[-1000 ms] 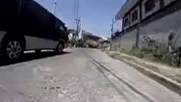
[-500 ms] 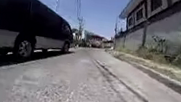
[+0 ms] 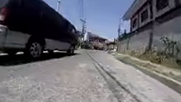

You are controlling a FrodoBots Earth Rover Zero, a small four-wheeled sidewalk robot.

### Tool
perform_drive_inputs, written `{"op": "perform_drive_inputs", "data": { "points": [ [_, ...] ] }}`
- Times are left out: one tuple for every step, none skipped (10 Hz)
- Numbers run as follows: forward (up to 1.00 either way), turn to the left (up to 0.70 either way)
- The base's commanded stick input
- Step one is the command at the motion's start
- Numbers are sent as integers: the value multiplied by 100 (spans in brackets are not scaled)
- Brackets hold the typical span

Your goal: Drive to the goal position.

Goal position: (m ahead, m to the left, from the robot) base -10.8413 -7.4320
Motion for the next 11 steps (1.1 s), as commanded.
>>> {"op": "perform_drive_inputs", "data": {
  "points": [
    [100, 2],
    [100, 2],
    [100, 2],
    [100, 2],
    [79, 2],
    [30, 1],
    [0, 0],
    [0, 0],
    [0, 0],
    [0, 0],
    [0, 0]
  ]
}}
